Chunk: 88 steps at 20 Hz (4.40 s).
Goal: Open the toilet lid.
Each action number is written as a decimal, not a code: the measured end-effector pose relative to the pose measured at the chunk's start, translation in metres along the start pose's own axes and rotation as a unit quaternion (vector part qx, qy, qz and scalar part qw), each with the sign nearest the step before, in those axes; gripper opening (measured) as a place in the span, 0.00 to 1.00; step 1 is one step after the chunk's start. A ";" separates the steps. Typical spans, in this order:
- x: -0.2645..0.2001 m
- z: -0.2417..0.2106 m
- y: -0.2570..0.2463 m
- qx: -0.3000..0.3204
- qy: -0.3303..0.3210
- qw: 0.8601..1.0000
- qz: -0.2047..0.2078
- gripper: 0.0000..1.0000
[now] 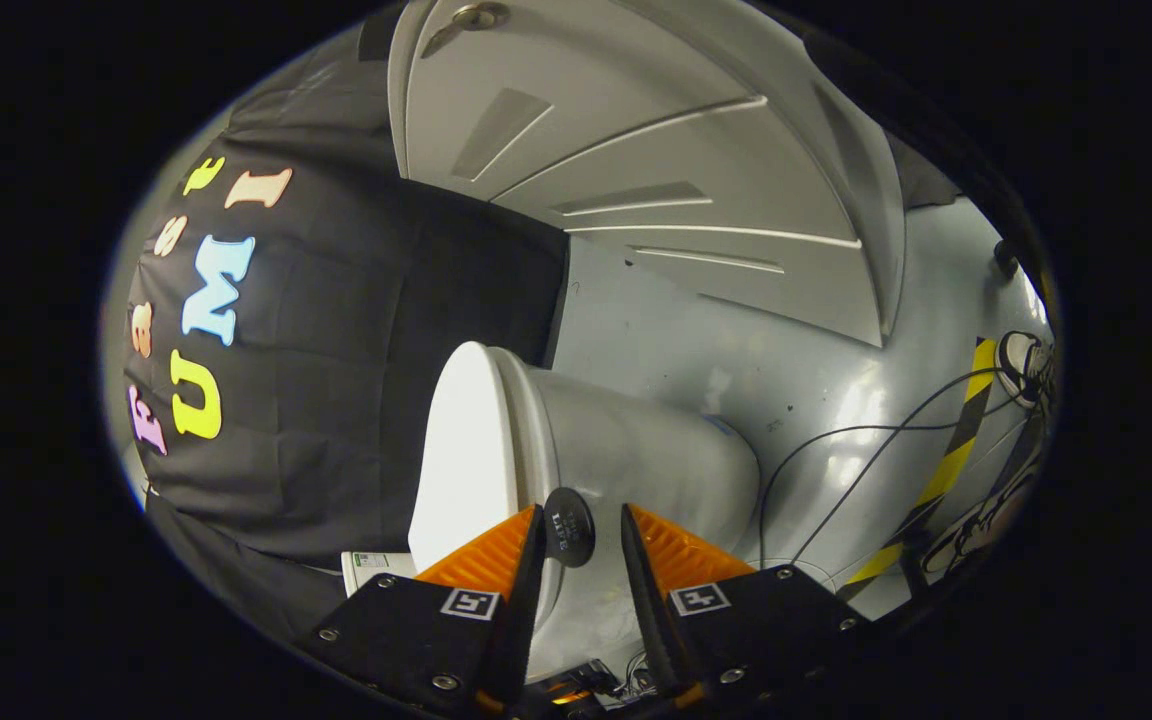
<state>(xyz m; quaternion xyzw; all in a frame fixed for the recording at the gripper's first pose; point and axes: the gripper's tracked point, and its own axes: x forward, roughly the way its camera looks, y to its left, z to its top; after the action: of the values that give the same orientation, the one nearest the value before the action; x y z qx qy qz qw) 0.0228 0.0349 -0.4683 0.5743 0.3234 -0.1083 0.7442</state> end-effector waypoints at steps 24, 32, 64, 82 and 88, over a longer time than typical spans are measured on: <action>-0.011 0.005 0.031 -0.063 -0.049 0.996 -0.045 0.00; -0.040 0.012 0.083 -0.163 -0.061 0.984 -0.047 0.00; -0.151 -0.096 0.322 -0.578 -0.165 0.797 -0.054 0.00; -0.166 -0.221 0.410 -0.686 -0.212 0.696 0.007 0.00; -0.162 -0.258 0.425 -0.694 -0.218 0.686 0.024 0.00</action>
<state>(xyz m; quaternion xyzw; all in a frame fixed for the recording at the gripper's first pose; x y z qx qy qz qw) 0.0329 0.3738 -0.0703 -0.1387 0.1208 0.0427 0.9820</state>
